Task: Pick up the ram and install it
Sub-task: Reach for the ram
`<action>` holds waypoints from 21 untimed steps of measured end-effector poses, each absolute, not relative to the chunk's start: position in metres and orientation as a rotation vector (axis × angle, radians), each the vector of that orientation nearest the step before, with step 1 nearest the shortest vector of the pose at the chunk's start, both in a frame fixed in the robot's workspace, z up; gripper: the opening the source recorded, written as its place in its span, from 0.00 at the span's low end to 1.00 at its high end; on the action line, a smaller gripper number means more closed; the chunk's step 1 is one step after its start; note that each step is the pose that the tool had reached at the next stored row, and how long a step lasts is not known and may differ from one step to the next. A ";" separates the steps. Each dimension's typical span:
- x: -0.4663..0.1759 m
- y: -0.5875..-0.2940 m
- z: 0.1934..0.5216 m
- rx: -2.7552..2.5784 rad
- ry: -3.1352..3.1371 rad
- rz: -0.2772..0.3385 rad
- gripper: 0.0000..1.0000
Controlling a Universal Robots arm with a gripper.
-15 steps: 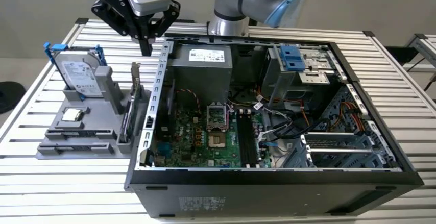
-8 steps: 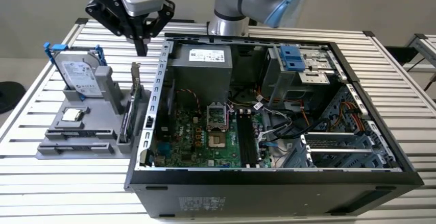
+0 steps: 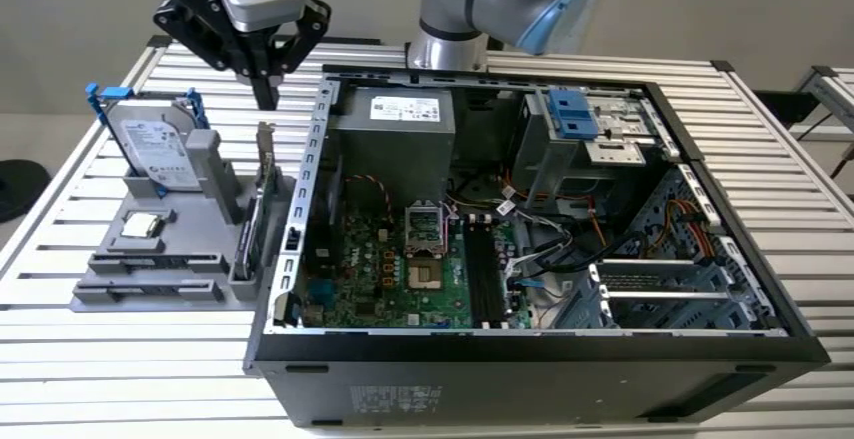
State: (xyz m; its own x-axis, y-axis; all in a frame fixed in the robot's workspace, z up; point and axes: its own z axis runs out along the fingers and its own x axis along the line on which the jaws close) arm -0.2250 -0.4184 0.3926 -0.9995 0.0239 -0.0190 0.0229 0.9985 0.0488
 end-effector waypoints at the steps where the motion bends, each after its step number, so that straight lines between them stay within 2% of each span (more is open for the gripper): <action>1: -0.226 -0.419 0.393 0.036 3.121 0.076 0.00; 21: -0.251 -0.420 0.393 0.028 3.121 0.076 0.00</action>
State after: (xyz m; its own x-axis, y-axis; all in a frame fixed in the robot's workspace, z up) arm -0.2515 -0.4204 0.3926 -0.9996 0.0186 -0.0190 0.0177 0.9987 0.0487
